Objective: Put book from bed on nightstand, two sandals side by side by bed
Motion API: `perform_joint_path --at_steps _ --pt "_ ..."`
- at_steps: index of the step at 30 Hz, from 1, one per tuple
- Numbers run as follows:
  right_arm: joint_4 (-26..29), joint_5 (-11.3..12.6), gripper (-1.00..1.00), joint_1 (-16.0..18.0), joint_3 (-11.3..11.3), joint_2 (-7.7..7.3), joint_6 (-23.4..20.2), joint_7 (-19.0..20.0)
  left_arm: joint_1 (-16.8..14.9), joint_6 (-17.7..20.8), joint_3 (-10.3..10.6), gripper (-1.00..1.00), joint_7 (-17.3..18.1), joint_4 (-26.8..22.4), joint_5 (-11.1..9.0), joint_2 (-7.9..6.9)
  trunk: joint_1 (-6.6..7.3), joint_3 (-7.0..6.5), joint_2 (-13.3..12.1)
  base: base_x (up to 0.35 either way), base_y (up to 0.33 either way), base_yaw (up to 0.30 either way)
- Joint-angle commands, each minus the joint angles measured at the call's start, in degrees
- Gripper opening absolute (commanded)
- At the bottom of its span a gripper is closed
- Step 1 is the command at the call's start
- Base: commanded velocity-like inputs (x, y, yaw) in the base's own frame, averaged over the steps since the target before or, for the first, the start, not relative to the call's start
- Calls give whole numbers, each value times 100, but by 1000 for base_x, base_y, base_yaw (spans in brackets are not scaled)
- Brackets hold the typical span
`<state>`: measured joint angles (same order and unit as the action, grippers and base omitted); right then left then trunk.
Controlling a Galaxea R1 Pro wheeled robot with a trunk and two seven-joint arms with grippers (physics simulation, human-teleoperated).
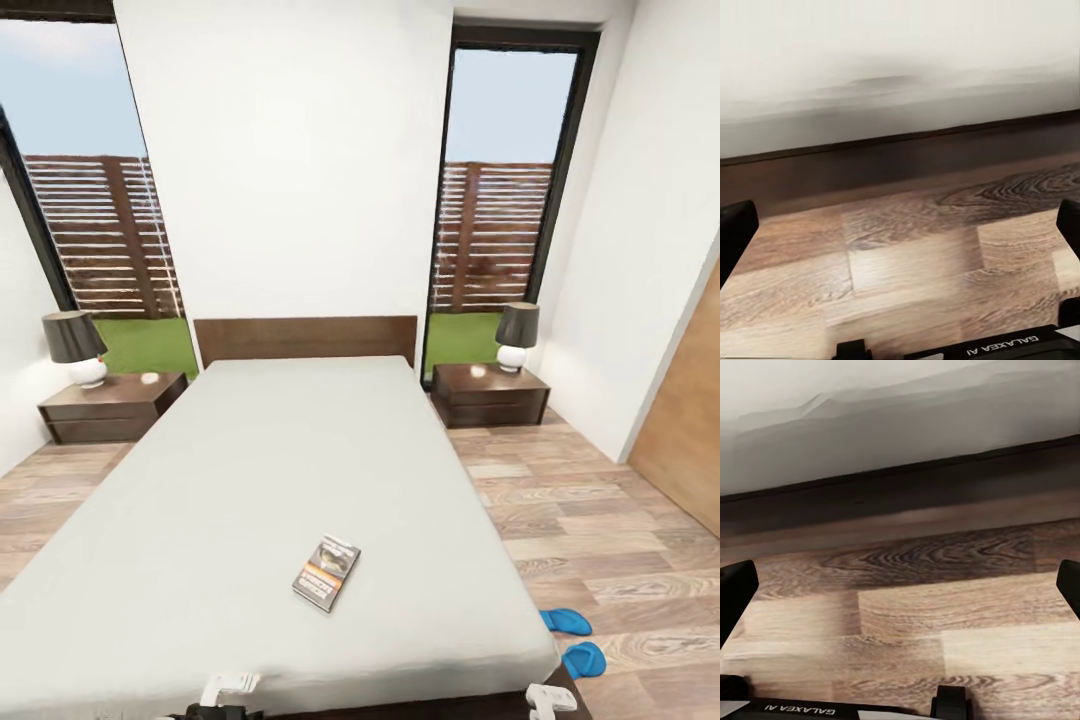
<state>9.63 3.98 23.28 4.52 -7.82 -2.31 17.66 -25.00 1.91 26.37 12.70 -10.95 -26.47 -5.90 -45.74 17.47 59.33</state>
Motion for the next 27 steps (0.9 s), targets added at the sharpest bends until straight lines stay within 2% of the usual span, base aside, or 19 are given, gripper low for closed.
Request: perform_joint_path --at_steps 1,6,10,27 --pt "3 42 100 1 44 0 -24 36 -5 20 26 100 13 -3 -46 -3 0 7 4 0 0 269" --pt "4 42 100 1 41 0 -24 36 -5 20 26 100 17 -3 -44 -1 0 7 4 0 0 269" --pt "3 42 100 1 42 0 -24 28 -5 20 26 100 14 -3 -45 1 0 7 4 0 0 63" --pt "3 42 100 1 44 0 -24 27 -5 26 26 100 13 -3 -45 1 373 -298 -678 0 0 3"
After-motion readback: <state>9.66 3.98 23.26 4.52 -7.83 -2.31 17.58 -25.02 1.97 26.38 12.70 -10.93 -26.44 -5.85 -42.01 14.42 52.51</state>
